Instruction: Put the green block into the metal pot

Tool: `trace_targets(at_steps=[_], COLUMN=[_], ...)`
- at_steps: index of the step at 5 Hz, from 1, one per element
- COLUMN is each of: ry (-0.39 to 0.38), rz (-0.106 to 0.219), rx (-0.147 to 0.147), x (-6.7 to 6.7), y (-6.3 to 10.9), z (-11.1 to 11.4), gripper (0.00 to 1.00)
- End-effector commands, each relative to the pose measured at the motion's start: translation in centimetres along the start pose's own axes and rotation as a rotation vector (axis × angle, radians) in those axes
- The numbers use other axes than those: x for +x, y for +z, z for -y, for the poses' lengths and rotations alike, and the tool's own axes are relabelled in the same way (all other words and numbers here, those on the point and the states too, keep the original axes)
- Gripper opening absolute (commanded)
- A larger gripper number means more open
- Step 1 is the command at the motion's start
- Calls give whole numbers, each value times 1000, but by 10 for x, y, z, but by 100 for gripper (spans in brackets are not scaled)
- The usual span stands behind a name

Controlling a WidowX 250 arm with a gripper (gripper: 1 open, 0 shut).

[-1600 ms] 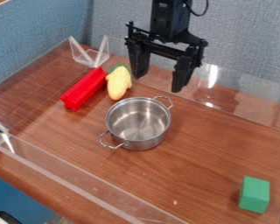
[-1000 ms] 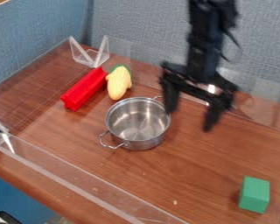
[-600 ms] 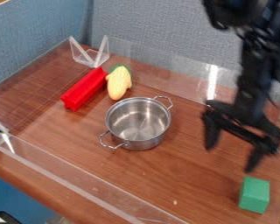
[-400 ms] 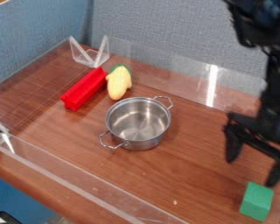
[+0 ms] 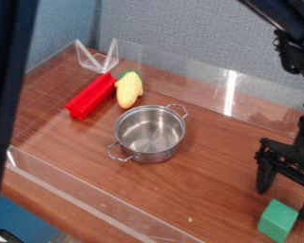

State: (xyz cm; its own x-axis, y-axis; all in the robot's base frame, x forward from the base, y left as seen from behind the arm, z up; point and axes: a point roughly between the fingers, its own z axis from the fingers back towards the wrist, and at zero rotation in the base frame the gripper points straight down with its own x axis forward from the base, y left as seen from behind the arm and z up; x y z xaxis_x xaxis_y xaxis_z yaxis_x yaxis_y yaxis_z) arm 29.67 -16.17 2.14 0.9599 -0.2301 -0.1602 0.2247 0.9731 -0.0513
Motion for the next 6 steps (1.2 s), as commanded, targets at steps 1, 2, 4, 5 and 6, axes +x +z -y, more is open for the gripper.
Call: trace_targets(at_steps=[1, 2, 4, 5, 6], ry=[1, 5, 12, 15, 19], rz=[32, 14, -20, -36, -53], rx=[-16, -20, -32, -39, -45], x=[11, 14, 15, 15, 15], y=[13, 15, 15, 15, 14], z=[2, 3, 6, 8, 9], gripper=[100, 100, 100, 100, 100])
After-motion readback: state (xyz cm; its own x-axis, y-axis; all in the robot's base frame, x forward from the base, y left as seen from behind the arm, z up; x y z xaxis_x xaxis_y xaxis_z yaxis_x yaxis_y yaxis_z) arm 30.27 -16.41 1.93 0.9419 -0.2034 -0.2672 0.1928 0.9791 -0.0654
